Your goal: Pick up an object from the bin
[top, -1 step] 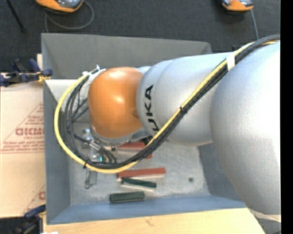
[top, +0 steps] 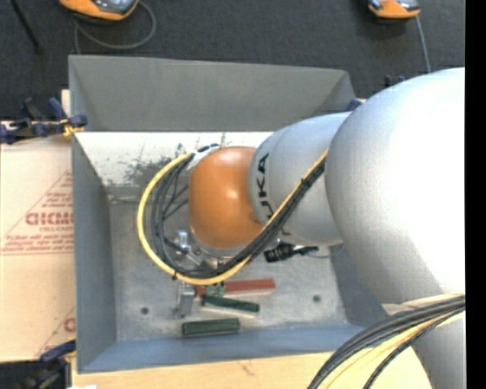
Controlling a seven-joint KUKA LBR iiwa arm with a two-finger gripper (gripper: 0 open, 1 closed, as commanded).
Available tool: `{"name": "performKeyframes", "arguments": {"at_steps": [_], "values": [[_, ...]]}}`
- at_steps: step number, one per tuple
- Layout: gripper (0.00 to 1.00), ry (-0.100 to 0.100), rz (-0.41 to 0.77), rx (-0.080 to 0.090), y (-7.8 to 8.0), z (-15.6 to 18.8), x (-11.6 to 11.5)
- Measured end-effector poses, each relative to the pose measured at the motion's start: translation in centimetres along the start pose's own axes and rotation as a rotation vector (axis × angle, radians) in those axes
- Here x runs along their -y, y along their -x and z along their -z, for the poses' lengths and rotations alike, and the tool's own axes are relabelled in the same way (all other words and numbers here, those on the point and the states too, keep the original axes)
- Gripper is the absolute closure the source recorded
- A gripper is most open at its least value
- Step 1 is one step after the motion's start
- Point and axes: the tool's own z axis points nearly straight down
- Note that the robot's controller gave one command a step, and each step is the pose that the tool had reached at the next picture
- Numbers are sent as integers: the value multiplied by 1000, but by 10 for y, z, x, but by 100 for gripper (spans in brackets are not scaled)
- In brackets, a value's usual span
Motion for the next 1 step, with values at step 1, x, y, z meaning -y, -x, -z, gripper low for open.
{"name": "performKeyframes", "arguments": {"at_steps": [1], "values": [[0, 1, 7, 9, -15, -7, 79]]}}
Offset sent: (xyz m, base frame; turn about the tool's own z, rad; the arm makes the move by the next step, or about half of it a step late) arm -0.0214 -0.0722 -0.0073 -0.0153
